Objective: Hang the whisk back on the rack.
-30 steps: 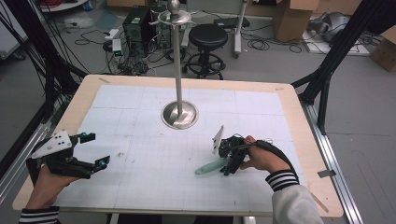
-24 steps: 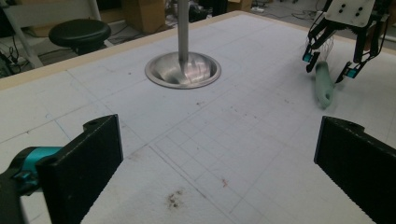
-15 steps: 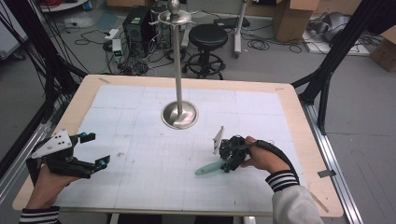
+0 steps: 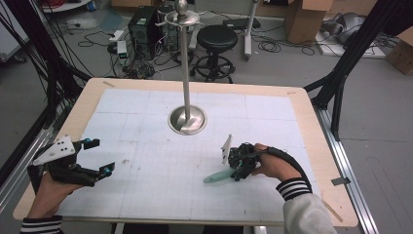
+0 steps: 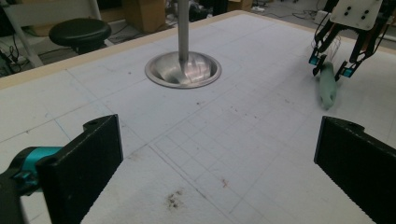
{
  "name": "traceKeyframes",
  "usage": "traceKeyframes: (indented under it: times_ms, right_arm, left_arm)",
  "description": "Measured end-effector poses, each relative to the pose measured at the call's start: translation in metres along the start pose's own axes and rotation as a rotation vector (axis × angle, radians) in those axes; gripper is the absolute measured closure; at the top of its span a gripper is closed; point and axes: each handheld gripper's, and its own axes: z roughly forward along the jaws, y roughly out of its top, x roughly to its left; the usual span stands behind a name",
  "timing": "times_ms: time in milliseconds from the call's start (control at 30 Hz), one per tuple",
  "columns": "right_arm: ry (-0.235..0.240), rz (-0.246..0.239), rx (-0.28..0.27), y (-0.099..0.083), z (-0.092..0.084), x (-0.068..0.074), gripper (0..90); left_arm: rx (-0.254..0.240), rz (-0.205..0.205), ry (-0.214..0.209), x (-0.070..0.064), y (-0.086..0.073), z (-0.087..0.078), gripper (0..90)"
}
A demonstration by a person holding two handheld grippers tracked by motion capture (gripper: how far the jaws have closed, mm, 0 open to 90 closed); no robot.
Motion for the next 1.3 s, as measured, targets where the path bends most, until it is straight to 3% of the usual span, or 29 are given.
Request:
traceKeyframes:
  times_ms: [233, 500, 633, 867, 1067, 1167, 1300]
  right_arm:
    - [0.005, -0.064, 0.025, 0.003, -0.001, 0.005, 69.3]
    - [0.02, -0.054, 0.025, 0.003, -0.002, 0.003, 69.7]
    - [0.019, -0.046, -0.002, 0.0, -0.007, 0.002, 69.7]
    - [-0.001, -0.015, -0.085, -0.005, -0.022, 0.0, 69.7]
    - [0.029, 0.022, -0.166, -0.01, -0.034, -0.002, 69.7]
    - [0.041, 0.038, -0.232, -0.015, -0.044, -0.003, 69.7]
    - [0.042, 0.047, -0.267, -0.018, -0.05, -0.005, 69.7]
  left_arm:
    - [0.001, 0.001, -0.001, 0.0, 0.0, 0.001, 1.7]
    - [0.002, 0.001, -0.002, 0.0, 0.0, 0.001, 1.7]
    - [0.001, -0.003, 0.001, 0.0, -0.001, 0.001, 1.7]
    - [0.004, -0.003, -0.007, -0.001, -0.001, 0.003, 1.7]
    - [0.004, -0.002, -0.009, -0.001, 0.0, 0.003, 1.7]
    - [0.003, -0.001, -0.007, -0.001, 0.0, 0.003, 1.7]
    - [0.0, -0.003, -0.005, -0.001, 0.0, 0.002, 1.7]
